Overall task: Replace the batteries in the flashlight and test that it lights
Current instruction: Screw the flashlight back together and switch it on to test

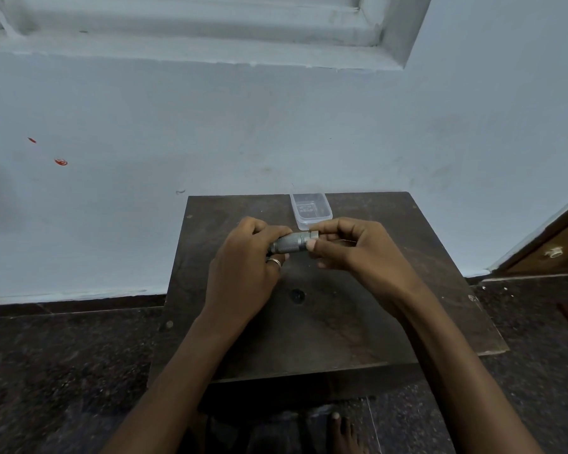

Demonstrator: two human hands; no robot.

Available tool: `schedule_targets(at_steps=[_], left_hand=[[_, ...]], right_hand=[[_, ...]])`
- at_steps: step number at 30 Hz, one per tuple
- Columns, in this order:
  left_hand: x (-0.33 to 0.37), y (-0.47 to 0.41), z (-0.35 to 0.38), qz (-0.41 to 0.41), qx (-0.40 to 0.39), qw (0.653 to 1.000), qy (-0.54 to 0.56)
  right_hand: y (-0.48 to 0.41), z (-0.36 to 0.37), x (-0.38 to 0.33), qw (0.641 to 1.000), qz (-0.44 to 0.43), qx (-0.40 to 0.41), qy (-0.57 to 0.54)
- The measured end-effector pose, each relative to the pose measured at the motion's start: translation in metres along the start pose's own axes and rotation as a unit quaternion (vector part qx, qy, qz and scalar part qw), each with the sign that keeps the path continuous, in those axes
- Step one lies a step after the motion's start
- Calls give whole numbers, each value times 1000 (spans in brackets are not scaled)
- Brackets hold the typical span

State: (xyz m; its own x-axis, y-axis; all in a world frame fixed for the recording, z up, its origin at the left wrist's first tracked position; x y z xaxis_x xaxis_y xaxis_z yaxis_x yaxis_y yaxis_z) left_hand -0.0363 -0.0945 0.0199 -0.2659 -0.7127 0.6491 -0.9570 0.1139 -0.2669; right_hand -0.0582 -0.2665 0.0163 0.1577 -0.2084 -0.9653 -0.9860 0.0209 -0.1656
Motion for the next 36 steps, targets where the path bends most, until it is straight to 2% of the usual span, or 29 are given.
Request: schedule_targets(at_steps=[5, 8, 12, 15, 20, 23, 27, 36], left_hand=[[-2, -1, 0, -9, -4, 1000, -1], [-2, 0, 0, -6, -4, 1000, -3], [1, 2, 3, 5, -11, 1000, -11], [2, 2, 3, 5, -9, 1000, -4], [-2, 0, 1, -2, -2, 1000, -12], [-5, -1, -2, -10, 10, 1000, -15], [-6, -1, -2, -11, 14, 1000, -23], [-5, 0, 1, -6, 7, 1000, -22]], right_hand=[[0, -1, 4, 1000, 20, 4, -21], [1, 0, 7, 999, 28, 13, 26], [3, -3, 9, 988, 44, 50, 141], [3, -5, 9, 982, 44, 66, 172], [2, -8, 10, 985, 31, 69, 156], [-1, -7, 7, 992, -16, 26, 124], [-4, 0, 11, 998, -18, -16, 50], [-2, 1, 13, 995, 1, -8, 103]])
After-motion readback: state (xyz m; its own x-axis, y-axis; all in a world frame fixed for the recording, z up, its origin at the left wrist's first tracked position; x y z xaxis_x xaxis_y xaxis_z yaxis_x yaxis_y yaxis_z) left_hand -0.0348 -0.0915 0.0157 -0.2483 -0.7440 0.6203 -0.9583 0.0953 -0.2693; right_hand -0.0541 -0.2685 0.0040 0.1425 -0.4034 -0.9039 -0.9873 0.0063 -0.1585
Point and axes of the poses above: each hand's wrist, its own y-axis away from the middle knuckle, its own z-axis out of the palm, x = y × z, the point moved 7 cm from there along -y, towards the middle knuckle, and after that the axes turned 12 degrees about -z, right-handed, at the moved point
